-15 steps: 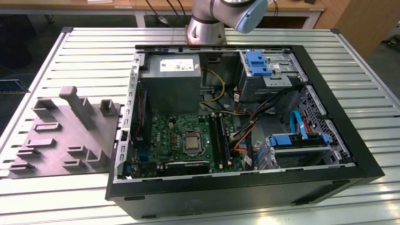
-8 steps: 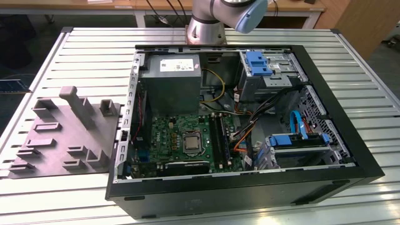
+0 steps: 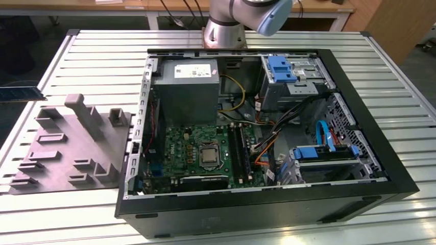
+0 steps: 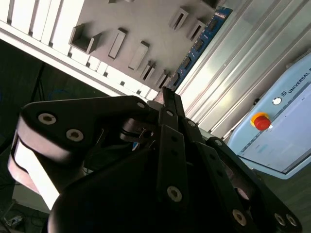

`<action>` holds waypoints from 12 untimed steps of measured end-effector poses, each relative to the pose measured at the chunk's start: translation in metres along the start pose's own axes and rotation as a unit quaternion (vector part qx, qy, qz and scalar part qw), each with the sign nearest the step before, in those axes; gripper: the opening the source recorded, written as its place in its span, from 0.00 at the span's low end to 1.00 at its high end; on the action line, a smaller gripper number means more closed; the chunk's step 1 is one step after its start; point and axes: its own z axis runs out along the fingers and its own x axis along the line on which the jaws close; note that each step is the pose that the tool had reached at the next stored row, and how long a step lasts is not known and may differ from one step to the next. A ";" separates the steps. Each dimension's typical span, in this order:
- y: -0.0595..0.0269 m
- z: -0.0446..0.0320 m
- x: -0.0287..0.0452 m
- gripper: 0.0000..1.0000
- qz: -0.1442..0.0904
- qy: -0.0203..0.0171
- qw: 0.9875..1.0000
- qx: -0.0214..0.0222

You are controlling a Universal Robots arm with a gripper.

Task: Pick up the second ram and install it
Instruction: 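Pick up the second ram and move it above second insertion slot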

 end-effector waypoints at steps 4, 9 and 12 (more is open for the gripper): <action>-0.0115 -0.0005 0.0000 0.11 0.000 0.000 1.000 0.000; -0.0250 -0.0011 0.0000 0.11 0.000 0.000 1.000 0.000; -0.0332 -0.0014 0.0000 0.11 0.000 0.000 1.000 0.000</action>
